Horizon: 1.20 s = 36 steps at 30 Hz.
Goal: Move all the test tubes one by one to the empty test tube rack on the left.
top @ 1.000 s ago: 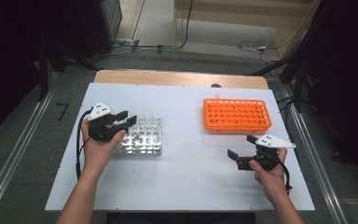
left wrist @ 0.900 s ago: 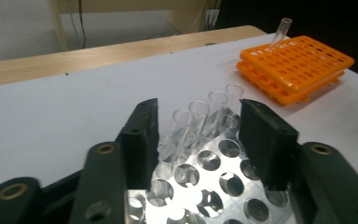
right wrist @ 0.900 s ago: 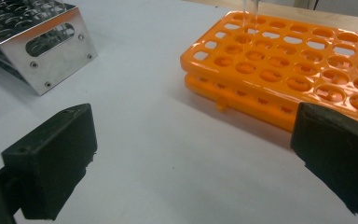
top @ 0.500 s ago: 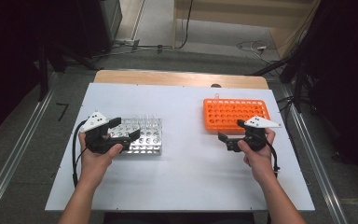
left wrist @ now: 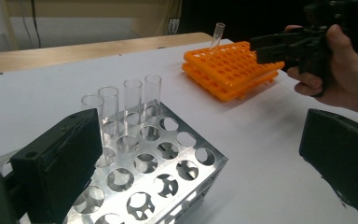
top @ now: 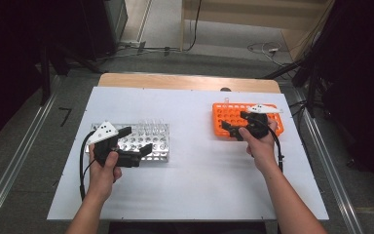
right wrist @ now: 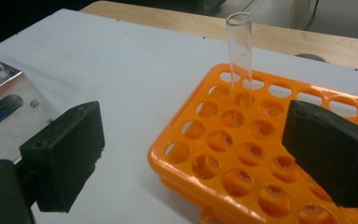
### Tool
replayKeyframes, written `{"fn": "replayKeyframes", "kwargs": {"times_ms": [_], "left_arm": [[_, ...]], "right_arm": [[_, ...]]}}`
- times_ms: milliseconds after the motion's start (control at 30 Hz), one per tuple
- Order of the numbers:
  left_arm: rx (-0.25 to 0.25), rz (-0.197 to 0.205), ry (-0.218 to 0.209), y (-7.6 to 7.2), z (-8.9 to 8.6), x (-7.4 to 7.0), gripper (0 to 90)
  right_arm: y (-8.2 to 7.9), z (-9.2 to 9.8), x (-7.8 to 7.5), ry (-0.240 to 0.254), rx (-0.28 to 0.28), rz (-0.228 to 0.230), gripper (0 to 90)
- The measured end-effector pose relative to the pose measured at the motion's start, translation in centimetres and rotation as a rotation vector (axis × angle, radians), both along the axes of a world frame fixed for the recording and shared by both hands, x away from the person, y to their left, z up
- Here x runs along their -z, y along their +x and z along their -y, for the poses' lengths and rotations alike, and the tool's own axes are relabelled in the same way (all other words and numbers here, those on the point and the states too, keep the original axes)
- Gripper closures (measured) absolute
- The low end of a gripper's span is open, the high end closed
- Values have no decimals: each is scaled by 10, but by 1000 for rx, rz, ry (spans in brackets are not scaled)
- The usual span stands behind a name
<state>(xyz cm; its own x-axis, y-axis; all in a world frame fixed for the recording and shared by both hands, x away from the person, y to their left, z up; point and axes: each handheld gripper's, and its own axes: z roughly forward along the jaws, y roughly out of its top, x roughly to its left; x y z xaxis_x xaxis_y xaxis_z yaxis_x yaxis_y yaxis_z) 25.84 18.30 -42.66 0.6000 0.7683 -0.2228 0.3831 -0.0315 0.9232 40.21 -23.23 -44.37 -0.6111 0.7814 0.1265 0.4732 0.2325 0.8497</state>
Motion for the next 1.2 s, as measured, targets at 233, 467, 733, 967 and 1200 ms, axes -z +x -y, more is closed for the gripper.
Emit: {"fn": "replayKeyframes", "kwargs": {"times_ms": [233,467,733,967,1200], "left_arm": [[-5,1,2,0,-1,0,0],[-6,1,13,0,0,1,0],[1,-3,4,0,1,1,0],[7,0,3,0,3,0,0],[13,0,2,0,5,0,0]], "right_arm": [[24,-10,3,-5,50,-34,219],[42,-23,6,-36,114,-42,395],[53,-30,15,-82,175,-45,561],[59,-33,21,-119,234,-30,671],[58,-33,21,-123,226,-14,734]]}}
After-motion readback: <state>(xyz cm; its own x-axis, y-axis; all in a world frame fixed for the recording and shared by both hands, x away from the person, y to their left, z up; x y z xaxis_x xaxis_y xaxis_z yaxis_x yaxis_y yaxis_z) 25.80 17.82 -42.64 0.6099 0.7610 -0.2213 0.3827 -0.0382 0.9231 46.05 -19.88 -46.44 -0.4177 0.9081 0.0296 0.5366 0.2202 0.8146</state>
